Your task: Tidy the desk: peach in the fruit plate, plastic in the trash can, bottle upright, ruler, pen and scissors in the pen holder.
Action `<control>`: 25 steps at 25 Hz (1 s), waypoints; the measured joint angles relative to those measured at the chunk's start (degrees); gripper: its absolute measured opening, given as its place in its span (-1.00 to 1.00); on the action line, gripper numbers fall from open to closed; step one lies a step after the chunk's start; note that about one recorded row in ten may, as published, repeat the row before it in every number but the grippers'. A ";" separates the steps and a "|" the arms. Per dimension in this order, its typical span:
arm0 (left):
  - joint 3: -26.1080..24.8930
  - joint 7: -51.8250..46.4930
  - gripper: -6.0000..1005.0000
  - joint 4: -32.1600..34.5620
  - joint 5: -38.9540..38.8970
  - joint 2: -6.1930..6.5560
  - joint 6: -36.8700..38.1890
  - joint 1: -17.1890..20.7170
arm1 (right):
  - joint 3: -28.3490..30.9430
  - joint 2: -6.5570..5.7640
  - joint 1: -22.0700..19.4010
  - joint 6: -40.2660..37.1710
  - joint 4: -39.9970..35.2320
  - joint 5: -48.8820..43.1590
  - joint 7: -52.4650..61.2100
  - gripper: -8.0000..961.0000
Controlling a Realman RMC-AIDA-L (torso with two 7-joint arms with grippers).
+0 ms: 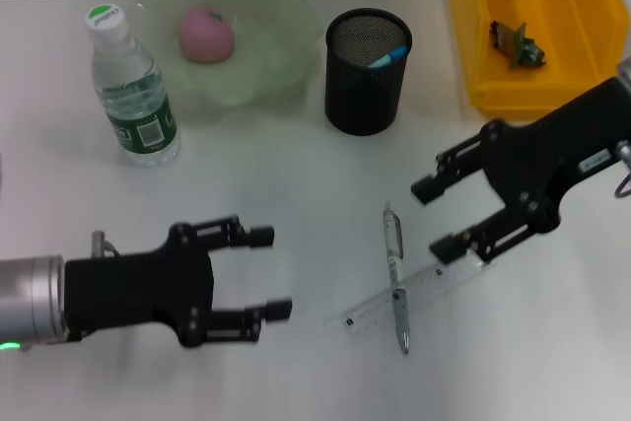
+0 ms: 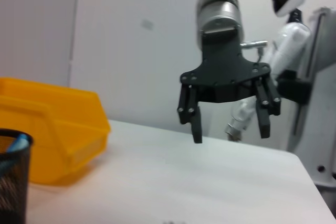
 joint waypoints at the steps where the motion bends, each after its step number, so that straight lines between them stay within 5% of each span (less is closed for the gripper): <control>1: 0.04 0.04 0.59 0.43 1.20 -0.02 -0.04 0.02 | -1.05 0.38 0.27 0.06 -0.61 -0.51 0.45 0.49; 6: -0.35 -0.34 0.59 1.73 5.64 -0.53 -1.40 0.02 | -6.13 3.67 1.79 0.39 -5.38 -4.22 2.14 0.49; 8: -0.40 -0.40 0.59 2.07 6.09 -0.49 -1.78 0.01 | -9.00 5.95 3.09 0.46 -8.11 -8.43 3.68 0.49; 11: -0.46 -0.41 0.59 2.43 6.11 -0.49 -1.89 0.07 | -11.51 6.88 3.76 0.74 -9.22 -10.41 4.61 0.49; 25: -0.75 -1.01 0.59 2.31 5.79 -0.75 -3.91 0.11 | -29.34 7.45 4.23 7.83 -12.79 -8.19 6.43 0.49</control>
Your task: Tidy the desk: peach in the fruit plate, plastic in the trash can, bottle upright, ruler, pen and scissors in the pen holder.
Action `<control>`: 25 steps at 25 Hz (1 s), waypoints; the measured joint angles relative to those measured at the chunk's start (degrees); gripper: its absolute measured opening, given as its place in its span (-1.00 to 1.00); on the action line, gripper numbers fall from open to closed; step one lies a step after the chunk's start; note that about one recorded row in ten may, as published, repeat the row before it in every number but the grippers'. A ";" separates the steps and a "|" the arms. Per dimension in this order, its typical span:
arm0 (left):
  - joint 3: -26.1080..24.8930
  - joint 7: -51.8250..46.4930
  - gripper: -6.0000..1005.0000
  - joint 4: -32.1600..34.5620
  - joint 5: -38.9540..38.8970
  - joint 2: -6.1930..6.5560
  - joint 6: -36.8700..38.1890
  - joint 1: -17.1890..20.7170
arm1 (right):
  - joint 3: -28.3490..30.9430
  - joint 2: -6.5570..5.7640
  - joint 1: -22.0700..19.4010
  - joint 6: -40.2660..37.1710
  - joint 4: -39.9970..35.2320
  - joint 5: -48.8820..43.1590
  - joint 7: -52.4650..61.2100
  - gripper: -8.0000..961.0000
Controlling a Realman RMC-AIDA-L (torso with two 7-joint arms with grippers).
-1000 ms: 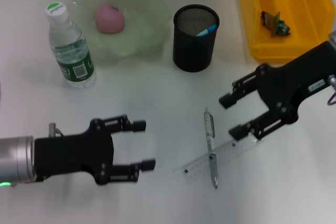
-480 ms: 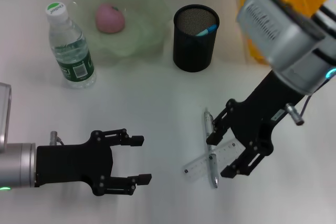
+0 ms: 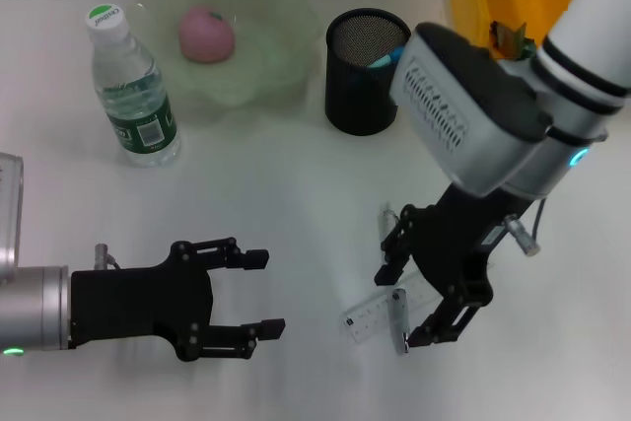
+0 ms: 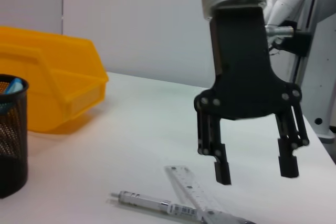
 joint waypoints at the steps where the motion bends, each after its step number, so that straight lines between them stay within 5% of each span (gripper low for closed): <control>1: -0.11 -0.02 0.59 -0.08 -0.05 0.00 -0.13 0.00 | -1.09 0.02 -0.16 0.49 -0.54 0.38 -0.13 0.49; 17: -0.32 -1.44 0.59 -0.15 -0.04 0.01 -0.04 0.09 | -16.99 0.26 -0.50 11.34 -2.45 3.39 0.05 0.47; 25: -0.31 -1.46 0.59 -0.18 -0.08 0.01 0.25 0.09 | -19.67 0.26 -0.46 13.58 -2.46 3.38 0.46 0.47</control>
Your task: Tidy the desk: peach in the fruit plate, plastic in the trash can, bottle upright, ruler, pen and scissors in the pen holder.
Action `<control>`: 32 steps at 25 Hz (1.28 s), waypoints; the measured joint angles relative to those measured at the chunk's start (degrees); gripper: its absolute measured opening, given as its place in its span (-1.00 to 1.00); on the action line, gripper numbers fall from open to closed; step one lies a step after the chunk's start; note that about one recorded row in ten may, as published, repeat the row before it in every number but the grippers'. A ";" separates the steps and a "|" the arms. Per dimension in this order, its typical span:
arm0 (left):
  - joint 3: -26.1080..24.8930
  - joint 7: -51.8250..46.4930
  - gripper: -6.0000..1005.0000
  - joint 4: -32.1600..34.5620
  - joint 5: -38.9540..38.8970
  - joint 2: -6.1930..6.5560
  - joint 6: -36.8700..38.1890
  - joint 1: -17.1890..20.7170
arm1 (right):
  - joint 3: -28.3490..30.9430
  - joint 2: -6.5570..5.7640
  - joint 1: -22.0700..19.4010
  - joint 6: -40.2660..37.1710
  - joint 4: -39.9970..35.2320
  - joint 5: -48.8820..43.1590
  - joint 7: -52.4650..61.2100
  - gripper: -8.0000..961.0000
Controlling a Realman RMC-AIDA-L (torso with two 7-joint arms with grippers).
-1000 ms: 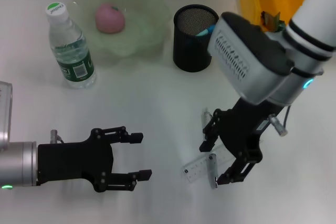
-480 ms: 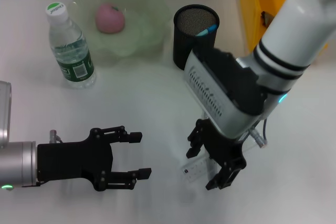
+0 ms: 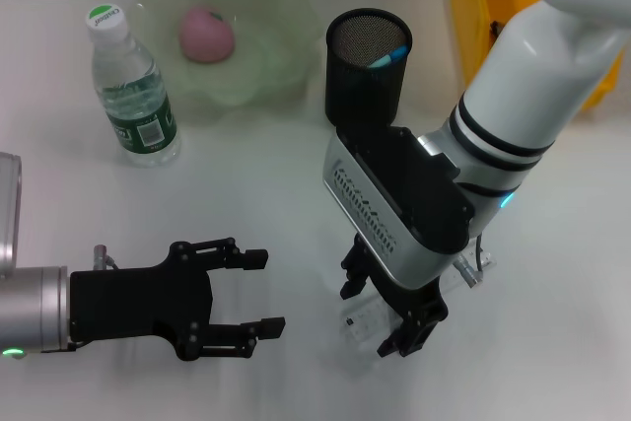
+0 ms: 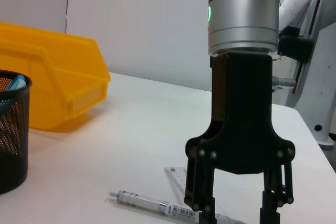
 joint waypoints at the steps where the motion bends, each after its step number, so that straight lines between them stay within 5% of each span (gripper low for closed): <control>1: 0.00 -0.02 0.59 0.00 0.00 0.00 0.00 0.00 | -0.23 0.00 0.02 0.11 0.00 0.00 0.03 0.47; 24: -0.30 -0.14 0.59 -0.02 -0.23 0.00 -0.03 0.18 | -4.50 0.01 0.59 3.50 0.24 -0.17 0.31 0.40; 32: -0.79 -0.15 0.59 0.02 -0.23 0.00 0.06 0.26 | -4.56 0.06 0.55 3.75 0.25 -0.16 0.62 0.08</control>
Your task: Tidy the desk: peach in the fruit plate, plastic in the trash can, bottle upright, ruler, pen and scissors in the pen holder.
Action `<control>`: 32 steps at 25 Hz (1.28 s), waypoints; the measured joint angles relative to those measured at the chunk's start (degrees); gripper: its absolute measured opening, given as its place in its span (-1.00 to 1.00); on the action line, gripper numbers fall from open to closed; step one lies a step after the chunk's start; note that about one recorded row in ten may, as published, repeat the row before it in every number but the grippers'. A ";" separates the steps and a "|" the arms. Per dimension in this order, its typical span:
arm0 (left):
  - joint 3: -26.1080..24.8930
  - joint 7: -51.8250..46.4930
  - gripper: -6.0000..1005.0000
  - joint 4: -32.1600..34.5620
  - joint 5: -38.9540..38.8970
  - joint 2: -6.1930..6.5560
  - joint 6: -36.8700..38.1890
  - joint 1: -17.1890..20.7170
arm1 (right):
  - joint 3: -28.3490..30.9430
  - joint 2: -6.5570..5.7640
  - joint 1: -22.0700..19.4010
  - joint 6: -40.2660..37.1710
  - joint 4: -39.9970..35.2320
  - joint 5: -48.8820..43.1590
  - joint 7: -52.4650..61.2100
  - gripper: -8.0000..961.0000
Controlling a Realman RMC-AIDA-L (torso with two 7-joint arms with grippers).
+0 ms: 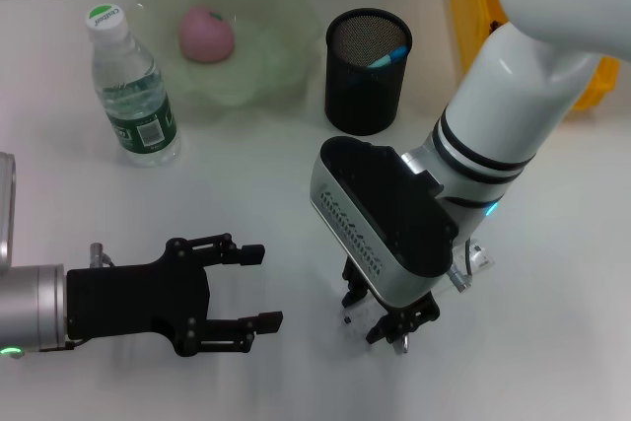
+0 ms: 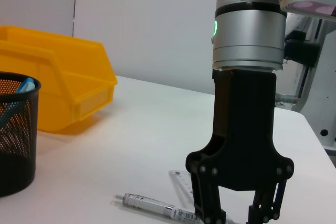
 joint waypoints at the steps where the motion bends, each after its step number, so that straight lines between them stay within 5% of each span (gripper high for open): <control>1: 0.00 0.00 0.59 0.00 0.00 0.00 0.00 0.00 | 0.00 0.00 0.00 0.00 0.00 0.00 0.00 0.04; 11: 0.00 -0.88 0.59 -0.09 0.00 -0.07 0.20 0.01 | 5.76 -0.28 -0.24 -5.06 -3.72 -0.24 1.99 -0.21; 15: 0.00 -0.91 0.59 -0.09 0.00 -0.09 0.23 0.01 | 21.57 -0.61 -0.31 -13.60 -7.77 -0.26 1.58 -0.21; 19: 0.00 -0.92 0.59 -0.09 0.00 -0.12 0.23 0.00 | 31.01 -0.79 -0.40 -16.49 -8.49 -0.14 0.58 -0.21; 20: 0.00 -0.93 0.59 -0.09 0.00 -0.22 0.23 -0.01 | 38.14 -0.83 -0.46 -18.07 -7.91 0.13 -0.93 -0.21; 25: -0.48 -0.95 0.59 -0.03 -0.02 -0.59 0.24 -0.06 | 49.93 -0.89 -2.20 -18.54 -3.71 4.85 -4.58 -0.21; 32: -0.77 -0.96 0.59 -0.03 -0.06 -0.88 0.51 -0.13 | 57.42 -1.13 -7.07 -14.51 4.64 16.61 -11.46 -0.20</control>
